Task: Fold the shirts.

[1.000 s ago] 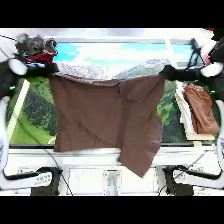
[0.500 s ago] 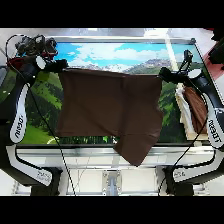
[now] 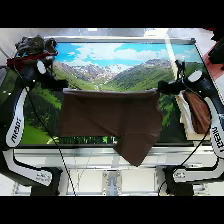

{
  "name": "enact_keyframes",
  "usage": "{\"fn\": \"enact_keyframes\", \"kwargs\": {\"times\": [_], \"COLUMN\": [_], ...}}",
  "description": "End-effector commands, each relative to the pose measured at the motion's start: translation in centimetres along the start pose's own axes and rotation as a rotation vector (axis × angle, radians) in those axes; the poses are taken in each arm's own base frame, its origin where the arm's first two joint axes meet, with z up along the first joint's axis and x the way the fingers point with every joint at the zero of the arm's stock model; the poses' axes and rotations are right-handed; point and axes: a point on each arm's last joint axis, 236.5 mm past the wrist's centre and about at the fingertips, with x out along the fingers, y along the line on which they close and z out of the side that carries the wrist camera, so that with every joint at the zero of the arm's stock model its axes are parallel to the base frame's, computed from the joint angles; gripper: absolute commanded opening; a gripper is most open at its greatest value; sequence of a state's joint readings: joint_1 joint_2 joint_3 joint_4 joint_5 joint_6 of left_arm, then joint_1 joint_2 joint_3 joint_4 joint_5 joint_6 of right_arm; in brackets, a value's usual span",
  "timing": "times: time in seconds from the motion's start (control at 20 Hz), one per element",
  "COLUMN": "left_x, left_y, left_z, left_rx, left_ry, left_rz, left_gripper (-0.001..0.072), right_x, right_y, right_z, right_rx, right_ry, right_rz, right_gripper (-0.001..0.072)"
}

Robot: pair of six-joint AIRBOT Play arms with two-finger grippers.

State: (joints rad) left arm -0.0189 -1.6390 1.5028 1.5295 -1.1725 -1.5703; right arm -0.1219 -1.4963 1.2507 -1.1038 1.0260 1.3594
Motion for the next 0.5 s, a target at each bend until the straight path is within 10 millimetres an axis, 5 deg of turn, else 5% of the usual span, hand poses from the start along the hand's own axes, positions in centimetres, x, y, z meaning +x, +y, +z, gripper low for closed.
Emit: {"fn": "enact_keyframes", "kwargs": {"times": [0.0, 0.25, 0.3, 0.4, 0.45], "left_x": [2.5, 3.1, 3.1, 2.3, 1.3], "left_y": [-0.5, -1.4, -1.6, -1.8, -1.8], "left_z": [-3.7, -3.3, -3.2, -3.0, -2.6], "left_rx": [-0.018, -0.043, -0.048, -0.05, -0.046], "left_ry": [0.09, 0.058, 0.056, 0.056, 0.042], "left_rz": [-0.023, -0.062, -0.071, -0.079, -0.08], "left_gripper": [0.0004, 0.0016, 0.0136, 0.0644, 0.0651], "right_x": [2.9, 5.1, 5.0, 4.4, 3.4], "right_y": [-0.5, -0.9, -0.9, -0.4, 0.1], "right_z": [-4.9, -8.0, -8.2, -8.1, -7.7], "right_rx": [0.026, 0.077, 0.086, 0.097, 0.071], "right_ry": [0.098, 0.14, 0.145, 0.163, 0.169], "right_rz": [-0.013, -0.005, -0.004, 0.005, 0.007], "right_gripper": [0.0026, 0.0032, 0.0072, 0.0361, 0.0371]}}
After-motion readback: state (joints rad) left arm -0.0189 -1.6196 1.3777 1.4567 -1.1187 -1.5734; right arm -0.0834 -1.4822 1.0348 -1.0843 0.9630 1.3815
